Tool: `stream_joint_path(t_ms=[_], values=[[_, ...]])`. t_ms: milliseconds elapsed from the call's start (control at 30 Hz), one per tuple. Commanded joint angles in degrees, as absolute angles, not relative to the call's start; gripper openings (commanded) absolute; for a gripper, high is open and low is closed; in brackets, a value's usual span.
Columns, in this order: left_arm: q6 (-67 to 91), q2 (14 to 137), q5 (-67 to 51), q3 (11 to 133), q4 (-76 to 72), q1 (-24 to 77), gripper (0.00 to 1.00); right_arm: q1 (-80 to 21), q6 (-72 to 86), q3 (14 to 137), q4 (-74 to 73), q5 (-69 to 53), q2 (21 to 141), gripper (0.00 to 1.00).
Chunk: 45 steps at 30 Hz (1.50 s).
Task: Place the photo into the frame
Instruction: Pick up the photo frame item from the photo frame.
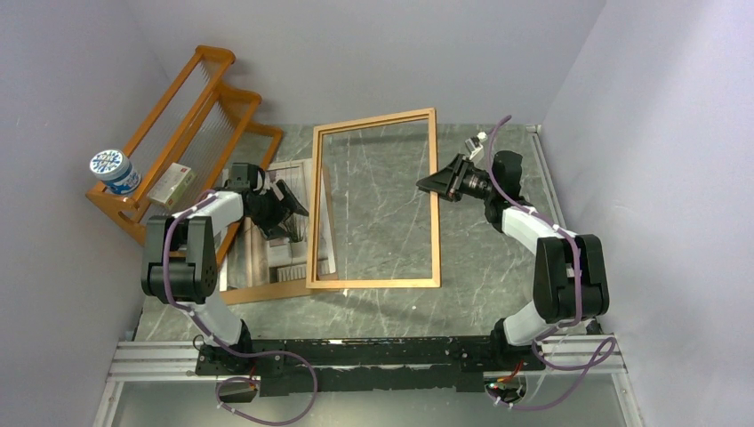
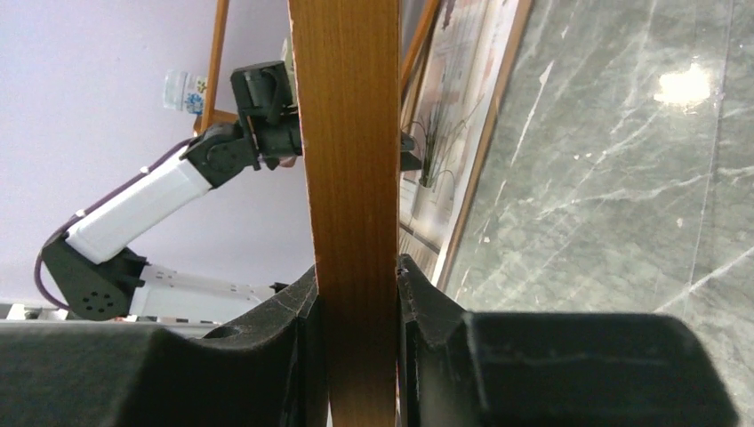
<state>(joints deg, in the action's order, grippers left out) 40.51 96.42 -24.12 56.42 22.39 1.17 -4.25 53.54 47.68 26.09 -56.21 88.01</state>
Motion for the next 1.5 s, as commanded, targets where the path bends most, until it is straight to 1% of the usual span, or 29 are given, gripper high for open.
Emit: stream_joint_path(t_ms=[0, 100, 267, 333, 433, 533, 567, 633, 700, 767, 867, 1000, 1067, 1200, 1333, 1467], values=[[42.63, 96.36, -23.17, 54.97, 15.72, 1.2, 0.87, -3.72, 57.13, 48.34, 34.15, -59.59, 84.49, 0.0], [41.9, 96.35, -23.3, 55.09, 15.72, 1.18, 0.81, -3.56, 58.86, 48.05, 35.88, -59.99, 84.54, 0.0], [42.18, 98.44, -23.55, 55.7, 18.01, 1.14, 0.72, -3.35, 70.05, 46.59, 48.79, -60.7, 85.08, 0.0], [42.48, 99.12, -24.8, 55.74, 18.91, 1.09, 0.72, -3.13, 75.87, 46.18, 54.95, -60.47, 85.51, 0.0], [43.16, 99.3, -26.97, 55.26, 19.14, 0.99, 0.76, -2.99, 84.11, 45.76, 64.4, -59.33, 86.6, 0.0], [44.78, 99.6, -29.55, 54.62, 17.82, 0.37, 0.8, -2.99, 87.0, 46.26, 66.94, -58.55, 87.48, 0.0], [45.64, 99.86, -31.01, 54.46, 16.55, 0.2, 0.8, -2.99, 86.9, 46.38, 66.67, -58.59, 87.58, 0.0], [47.88, 100.63, -33.45, 54.48, 14.11, 0.18, 0.77, -2.99, 86.67, 46.56, 65.83, -58.86, 87.71, 0.0], [49.73, 101.56, -35.14, 54.58, 11.88, 0.18, 0.7, -2.99, 87.14, 46.58, 65.96, -59.18, 87.71, 0.0], [51.52, 102.46, -36.3, 54.5, 9.43, 0.18, 0.6, -2.99, 87.76, 46.54, 66.27, -59.24, 87.65, 0.0], [53.15, 104.4, -37.07, 55.26, 6.89, 0.18, 0.41, -2.99, 88.98, 46.56, 66.89, -59.11, 87.5, 0.0], [53.53, 105.32, -35.59, 56.33, 7.11, 0.18, 0.14, -3.0, 89.37, 46.41, 66.88, -59.28, 87.01, 0.0], [53.19, 105.5, -35.24, 56.96, 7.64, 0.18, 0.03, -2.99, 89.01, 46.41, 66.54, -59.6, 86.51, 0.0], [52.11, 106.26, -34.77, 59.62, 9.34, 0.18, 0.02, -3.03, 88.97, 46.45, 67.62, -61.09, 85.8, 0.0], [51.23, 108.02, -34.1, 64.02, 11.75, 0.18, 0.03, -3.16, 93.61, 47.38, 74.98, -64.21, 86.13, 0.0], [50.54, 109.68, -34.84, 67.48, 12.36, 0.18, 0.02, -3.09, 92.22, 46.88, 72.81, -64.4, 85.32, 0.0]])
